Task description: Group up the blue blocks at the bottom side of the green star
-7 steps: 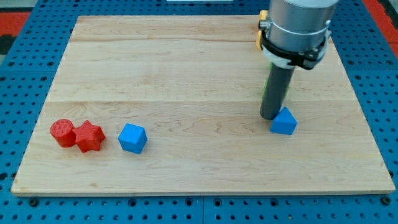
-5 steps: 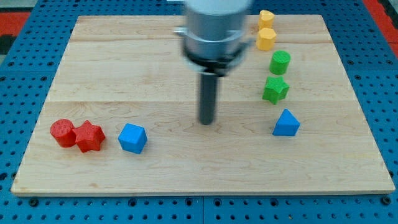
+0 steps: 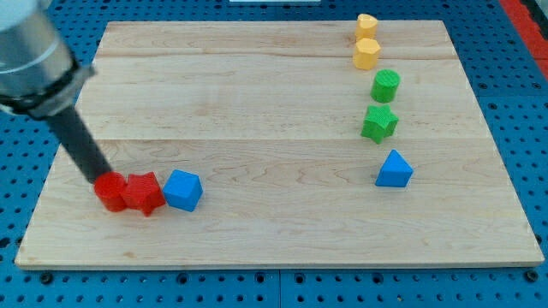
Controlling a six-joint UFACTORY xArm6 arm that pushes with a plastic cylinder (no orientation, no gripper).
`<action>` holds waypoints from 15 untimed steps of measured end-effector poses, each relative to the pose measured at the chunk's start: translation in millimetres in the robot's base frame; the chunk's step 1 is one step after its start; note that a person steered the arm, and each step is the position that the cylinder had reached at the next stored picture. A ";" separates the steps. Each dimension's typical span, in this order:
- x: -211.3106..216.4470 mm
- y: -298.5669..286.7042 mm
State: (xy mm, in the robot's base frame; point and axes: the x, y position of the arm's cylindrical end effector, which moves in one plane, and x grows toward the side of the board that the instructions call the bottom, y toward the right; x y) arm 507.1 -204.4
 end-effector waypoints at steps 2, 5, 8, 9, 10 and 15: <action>11.6 48.9; 29.5 168.2; 62.8 180.1; 84.1 246.7; 82.2 306.8; 57.3 370.4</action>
State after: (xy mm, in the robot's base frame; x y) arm 564.4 166.0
